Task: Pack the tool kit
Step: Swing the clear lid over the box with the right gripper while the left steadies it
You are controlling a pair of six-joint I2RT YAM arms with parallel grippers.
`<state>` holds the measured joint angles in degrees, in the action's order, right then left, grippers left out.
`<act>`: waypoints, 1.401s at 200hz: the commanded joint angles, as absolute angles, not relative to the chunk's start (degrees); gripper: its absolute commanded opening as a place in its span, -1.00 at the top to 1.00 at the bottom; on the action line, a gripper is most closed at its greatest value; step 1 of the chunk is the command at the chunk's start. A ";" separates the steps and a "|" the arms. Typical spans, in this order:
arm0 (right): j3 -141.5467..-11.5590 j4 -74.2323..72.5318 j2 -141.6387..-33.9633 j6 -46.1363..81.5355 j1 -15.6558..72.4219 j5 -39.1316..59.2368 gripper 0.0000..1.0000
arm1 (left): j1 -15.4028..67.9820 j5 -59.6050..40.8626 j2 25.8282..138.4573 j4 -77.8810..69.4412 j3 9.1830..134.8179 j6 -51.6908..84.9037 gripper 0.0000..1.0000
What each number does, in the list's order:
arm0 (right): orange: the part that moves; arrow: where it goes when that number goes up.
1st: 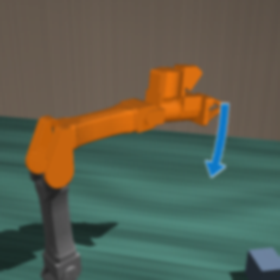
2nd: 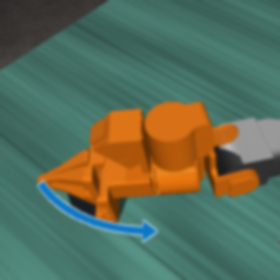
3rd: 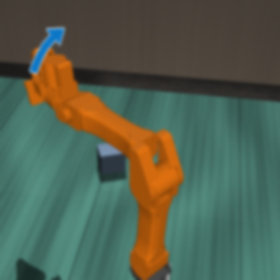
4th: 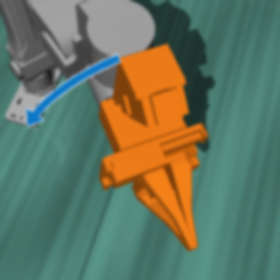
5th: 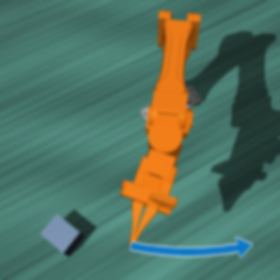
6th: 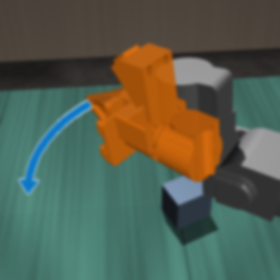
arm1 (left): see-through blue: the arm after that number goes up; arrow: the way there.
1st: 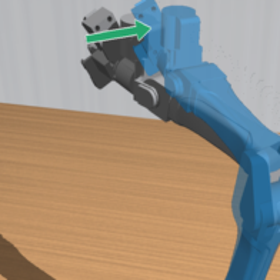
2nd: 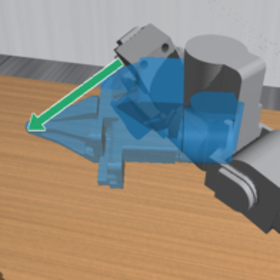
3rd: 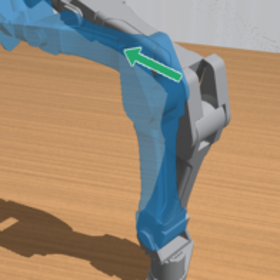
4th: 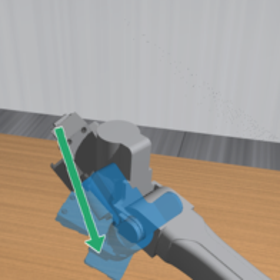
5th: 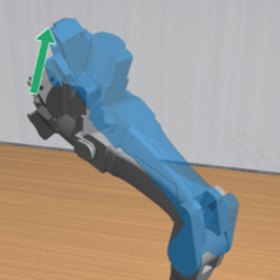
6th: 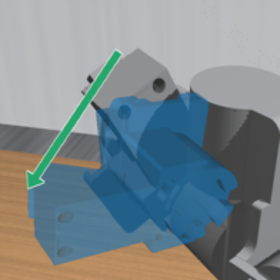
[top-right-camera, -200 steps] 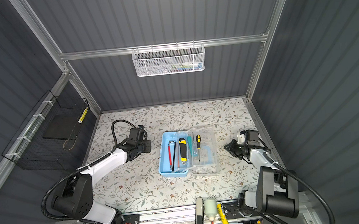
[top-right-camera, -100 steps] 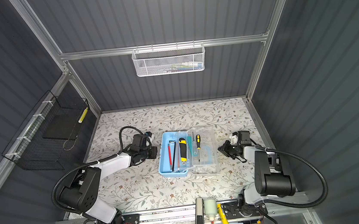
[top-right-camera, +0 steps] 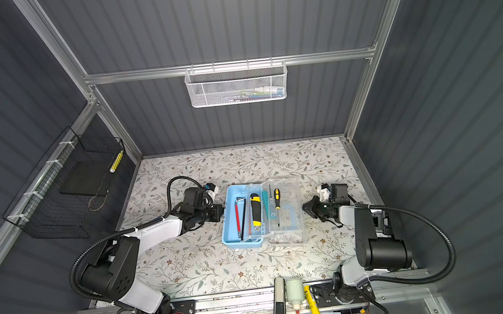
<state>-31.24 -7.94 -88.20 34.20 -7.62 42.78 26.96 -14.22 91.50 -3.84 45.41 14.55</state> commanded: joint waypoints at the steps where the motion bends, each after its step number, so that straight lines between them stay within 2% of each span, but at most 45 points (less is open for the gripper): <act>1: -31.38 -9.13 -87.12 35.28 -6.90 48.83 0.88 | 27.95 -18.46 90.96 -4.35 45.85 13.40 1.00; 85: -31.10 -6.00 -78.47 36.89 -6.94 52.24 0.89 | 28.20 -22.17 91.58 -5.54 46.22 13.80 1.00; 152: -33.73 2.83 -67.43 37.21 -6.19 52.36 0.87 | 28.21 -22.83 92.10 -5.98 46.37 14.30 1.00; 186: -36.69 3.39 -65.20 39.44 -2.19 51.49 0.87 | 28.19 -23.48 91.72 -5.93 46.44 14.36 1.00; 213: -41.18 4.66 -64.75 39.52 4.81 47.03 0.85 | 28.21 -23.55 91.17 -6.15 45.97 14.59 1.00; 280: -48.67 3.50 -73.01 36.74 13.94 46.23 0.86 | 28.21 -23.28 89.62 -5.84 44.88 14.49 1.00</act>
<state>-47.13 1.98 -70.02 38.37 11.20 46.59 27.42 -19.55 91.50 -4.34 45.39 14.59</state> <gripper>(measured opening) 0.072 0.043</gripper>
